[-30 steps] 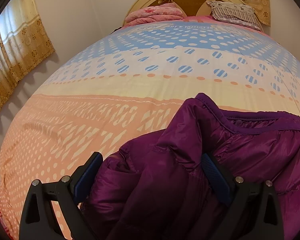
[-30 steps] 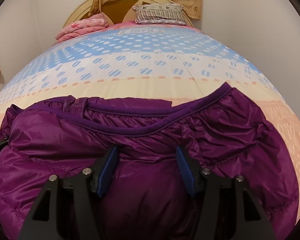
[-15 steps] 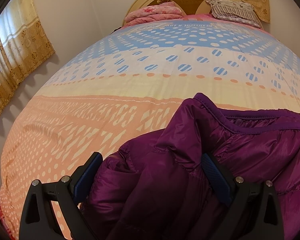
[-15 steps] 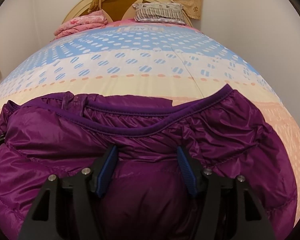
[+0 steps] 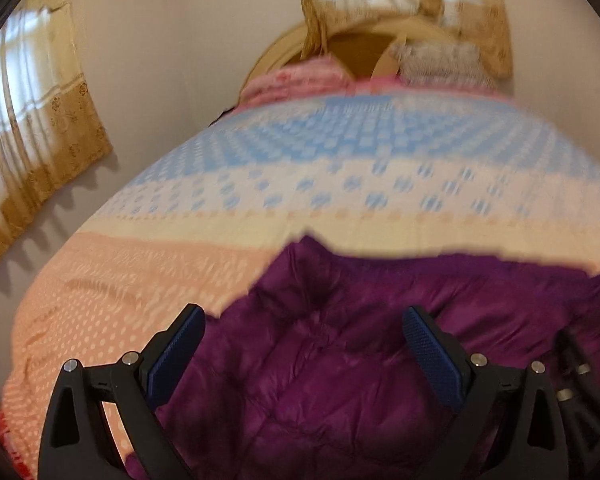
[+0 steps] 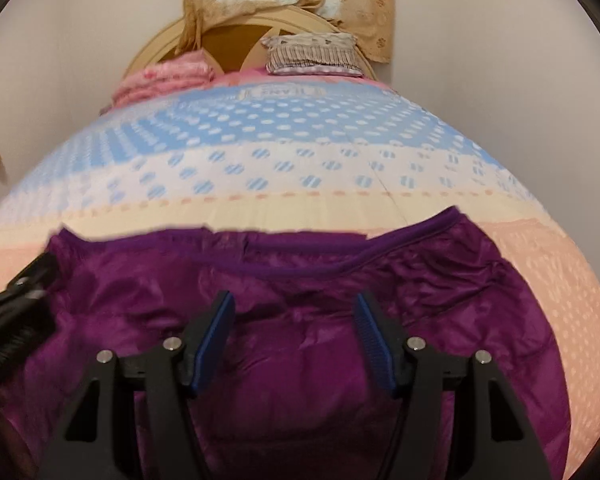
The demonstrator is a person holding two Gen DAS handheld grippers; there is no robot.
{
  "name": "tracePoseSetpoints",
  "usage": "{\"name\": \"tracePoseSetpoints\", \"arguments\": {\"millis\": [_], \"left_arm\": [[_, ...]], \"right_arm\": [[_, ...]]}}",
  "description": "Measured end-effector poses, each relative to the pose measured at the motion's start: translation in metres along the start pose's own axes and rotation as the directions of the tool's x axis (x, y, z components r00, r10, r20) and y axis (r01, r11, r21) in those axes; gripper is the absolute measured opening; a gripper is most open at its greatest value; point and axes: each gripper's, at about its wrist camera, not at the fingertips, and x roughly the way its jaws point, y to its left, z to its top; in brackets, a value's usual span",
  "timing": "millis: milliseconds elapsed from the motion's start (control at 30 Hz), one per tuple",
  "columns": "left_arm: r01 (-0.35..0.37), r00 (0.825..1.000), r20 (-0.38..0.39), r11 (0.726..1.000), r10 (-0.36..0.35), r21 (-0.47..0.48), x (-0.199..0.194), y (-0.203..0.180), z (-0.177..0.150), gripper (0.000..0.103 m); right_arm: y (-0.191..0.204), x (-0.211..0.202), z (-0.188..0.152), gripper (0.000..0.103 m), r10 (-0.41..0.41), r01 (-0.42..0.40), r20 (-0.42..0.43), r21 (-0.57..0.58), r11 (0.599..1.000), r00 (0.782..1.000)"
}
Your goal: Fold large clothes
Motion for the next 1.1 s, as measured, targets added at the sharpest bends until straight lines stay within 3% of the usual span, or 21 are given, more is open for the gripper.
{"name": "tracePoseSetpoints", "arguments": {"millis": [133, 567, 800, 900, 1000, 1100], "left_arm": [[0.015, 0.997, -0.071, 0.999, -0.017, -0.028, 0.024, -0.001, -0.012, 0.100], [-0.080, 0.991, -0.107, 0.995, 0.086, 0.063, 0.039, -0.023, -0.013, 0.102], [-0.076, 0.991, -0.108, 0.995, 0.082, 0.061, 0.039, -0.024, -0.014, 0.102], [-0.011, 0.991, -0.131, 0.999, 0.017, 0.049, 0.026, -0.007, -0.009, 0.102], [0.042, 0.999, -0.021, 0.999, -0.043, -0.027, -0.021, 0.033, -0.015, 0.102], [0.057, 0.998, 0.028, 0.997, -0.055, -0.061, -0.040, 0.050, -0.031, 0.102]], "right_arm": [[-0.006, 0.017, -0.009, 0.065, 0.011, -0.010, -0.030, 0.028, 1.000, 0.999], [0.008, 0.032, -0.010, 0.070, -0.040, 0.037, -0.083, -0.033, 0.999, 0.996], [0.007, 0.032, -0.011, 0.071, -0.033, 0.031, -0.084, -0.024, 0.999, 0.996], [0.004, 0.025, -0.008, 0.071, -0.005, 0.004, -0.099, -0.018, 1.000, 0.995], [0.003, -0.012, -0.015, 0.072, 0.039, -0.040, -0.035, -0.023, 0.999, 0.999], [0.015, -0.037, -0.030, 0.080, 0.081, -0.080, 0.015, -0.056, 0.995, 0.997]]}}
